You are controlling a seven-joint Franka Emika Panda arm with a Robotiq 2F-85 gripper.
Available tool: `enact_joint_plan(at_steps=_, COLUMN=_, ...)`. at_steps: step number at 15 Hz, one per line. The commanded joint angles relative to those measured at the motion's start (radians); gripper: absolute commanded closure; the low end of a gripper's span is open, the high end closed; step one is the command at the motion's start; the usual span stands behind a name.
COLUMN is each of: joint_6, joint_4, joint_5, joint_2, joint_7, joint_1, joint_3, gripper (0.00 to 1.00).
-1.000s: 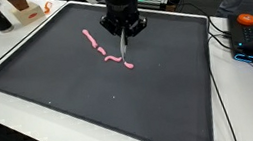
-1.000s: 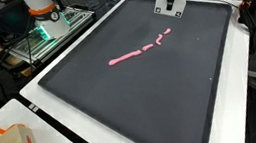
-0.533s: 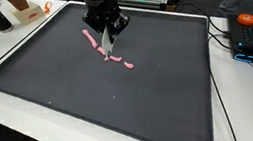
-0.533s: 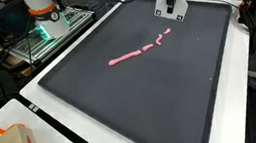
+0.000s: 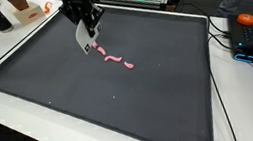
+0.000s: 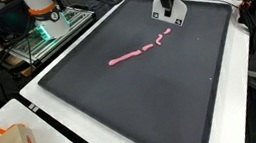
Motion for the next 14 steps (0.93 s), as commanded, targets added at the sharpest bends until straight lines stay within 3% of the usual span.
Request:
enact_joint_plan(at_steps=1, joint_6=0.032, joint_4=-0.088, joint_5=0.053, joint_2=-0.069, joint_7=-0.042, joint_1=-0.03, joint_3=-0.011, gripper=0.99)
enact_joint_plan(at_steps=14, joint_6=0.091, joint_4=-0.287, joint_5=0.14, joint_2=-0.214, joint_7=-0.114, joint_1=-0.109, joint_3=-0.061, gripper=0.99)
